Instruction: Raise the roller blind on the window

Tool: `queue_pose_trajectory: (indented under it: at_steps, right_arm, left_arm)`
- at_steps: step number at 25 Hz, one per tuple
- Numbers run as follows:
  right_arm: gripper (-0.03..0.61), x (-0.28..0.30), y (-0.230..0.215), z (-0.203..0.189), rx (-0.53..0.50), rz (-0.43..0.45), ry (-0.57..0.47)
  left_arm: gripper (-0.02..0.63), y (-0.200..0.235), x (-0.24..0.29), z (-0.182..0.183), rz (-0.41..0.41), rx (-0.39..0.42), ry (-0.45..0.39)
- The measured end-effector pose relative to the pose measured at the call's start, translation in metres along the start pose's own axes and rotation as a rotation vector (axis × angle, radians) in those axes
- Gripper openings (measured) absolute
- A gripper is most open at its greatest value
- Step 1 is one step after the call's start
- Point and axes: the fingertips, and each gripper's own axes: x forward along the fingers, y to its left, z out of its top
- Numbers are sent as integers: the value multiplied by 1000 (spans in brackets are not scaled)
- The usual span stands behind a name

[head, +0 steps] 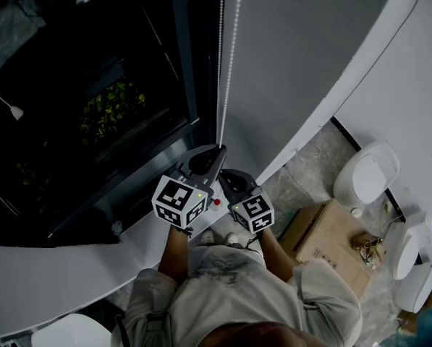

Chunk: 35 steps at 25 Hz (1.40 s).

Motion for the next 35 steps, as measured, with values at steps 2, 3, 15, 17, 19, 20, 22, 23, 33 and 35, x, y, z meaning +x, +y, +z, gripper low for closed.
queue_pose_trajectory:
  at_steps: [2,3,15,17,19,20,22,23,33,35]
  right_arm:
    - [18,-2,1,1,-18,4,-11]
    - [20,-3,1,2,-28,5,-17]
    - [63,-41,-12,81,-41,-35,-204]
    - [66,-48,-14,102,-41,-34,-233]
    - [68,-53,-14,123,-48,-30,-264]
    - [71,-54,-13,134,-58,-27,-276]
    - [75,-55,-11,154,-82,-14,-296]
    - [77,-54,-9,164,-90,-5,-307]
    - [101,-48,-1,239,-143,63,-419]
    - [107,-46,0,243,-151,72,-422]
  left_arm:
    - [17,0,-1,1,2,-1,-3]
    - [17,1,-1,1,2,-2,-5]
    - [17,8,-4,3,11,-3,-12]
    - [17,9,-4,3,11,-3,-10]
    - [17,9,-3,3,10,-1,-8]
    - [17,9,-3,3,9,-1,-8]
    - [17,9,-2,3,8,0,-6]
    - [17,9,-2,3,8,1,-6]
    - [17,7,1,3,6,4,-7]
    - [17,7,1,3,6,5,-6]
